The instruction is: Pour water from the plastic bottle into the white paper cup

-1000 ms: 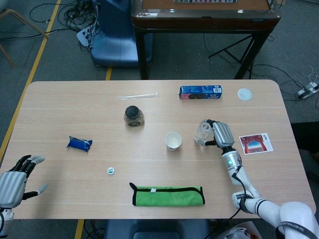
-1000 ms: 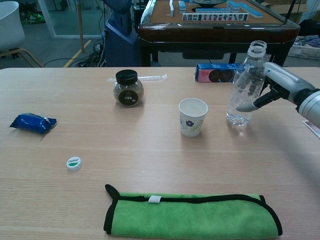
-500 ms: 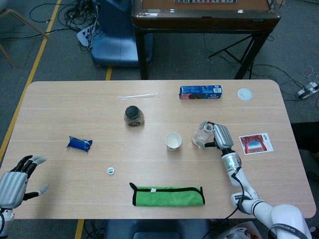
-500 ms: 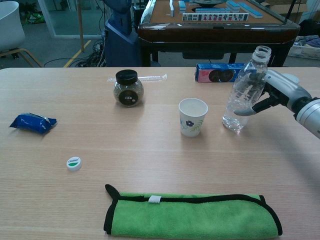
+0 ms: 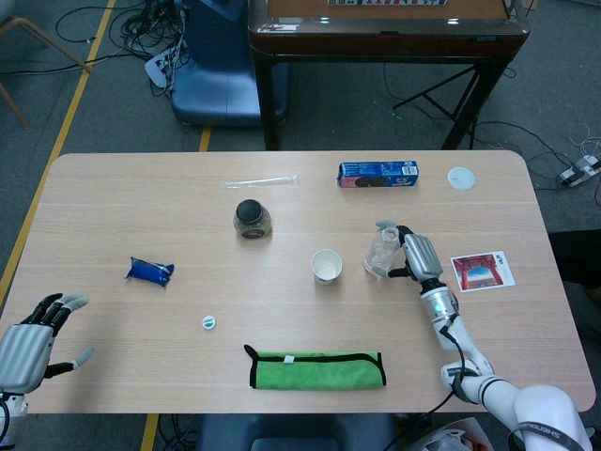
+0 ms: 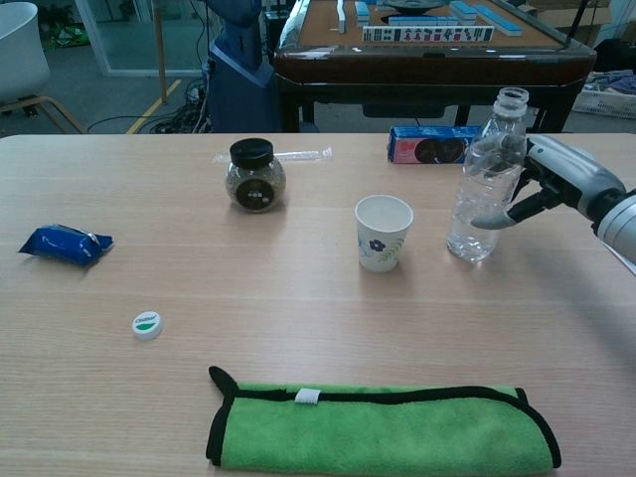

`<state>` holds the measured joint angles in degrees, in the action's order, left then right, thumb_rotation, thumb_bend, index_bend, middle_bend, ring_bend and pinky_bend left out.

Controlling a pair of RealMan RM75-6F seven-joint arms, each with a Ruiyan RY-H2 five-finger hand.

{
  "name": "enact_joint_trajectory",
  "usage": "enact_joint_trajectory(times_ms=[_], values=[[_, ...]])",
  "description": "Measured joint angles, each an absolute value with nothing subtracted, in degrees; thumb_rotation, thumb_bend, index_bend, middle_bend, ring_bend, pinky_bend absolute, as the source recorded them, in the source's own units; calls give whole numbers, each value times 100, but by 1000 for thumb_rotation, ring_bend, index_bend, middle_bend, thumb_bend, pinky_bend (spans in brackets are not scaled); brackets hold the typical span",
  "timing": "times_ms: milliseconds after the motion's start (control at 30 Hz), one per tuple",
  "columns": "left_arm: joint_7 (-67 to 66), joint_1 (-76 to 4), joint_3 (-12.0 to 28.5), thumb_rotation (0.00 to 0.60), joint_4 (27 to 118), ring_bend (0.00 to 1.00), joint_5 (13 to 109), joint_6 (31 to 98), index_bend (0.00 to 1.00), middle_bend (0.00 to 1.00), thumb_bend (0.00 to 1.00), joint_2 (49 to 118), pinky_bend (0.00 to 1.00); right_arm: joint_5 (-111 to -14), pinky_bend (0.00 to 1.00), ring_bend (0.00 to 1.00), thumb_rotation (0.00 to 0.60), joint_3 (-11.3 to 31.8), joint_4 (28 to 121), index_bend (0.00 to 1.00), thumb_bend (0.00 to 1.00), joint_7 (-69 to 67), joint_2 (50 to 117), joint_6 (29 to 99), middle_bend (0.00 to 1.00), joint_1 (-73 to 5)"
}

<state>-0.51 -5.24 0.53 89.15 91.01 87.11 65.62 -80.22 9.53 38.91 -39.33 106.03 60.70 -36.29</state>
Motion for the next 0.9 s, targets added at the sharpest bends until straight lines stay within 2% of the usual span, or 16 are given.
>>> enact_joint_trajectory(times_ms=[233,567,900], values=[[-60,-527,51,600,8903,156,9086,8699,249,241,133,6572,484,-8039,422,163,600,951,4069,120,0,-3870,10423,6064,195,-3580],[-37,-547,61,600,8844,157,9104,8705,250,240,134,6612,484,-8005,414,156,600,952,4536,118,0,-3554,9991,6174,201,-3385],[-16,-581,80,600,8657,174,9203,8781,249,241,133,6764,484,-7791,414,156,600,850,5911,118,0,-2017,8881,6163,217,-3017]])
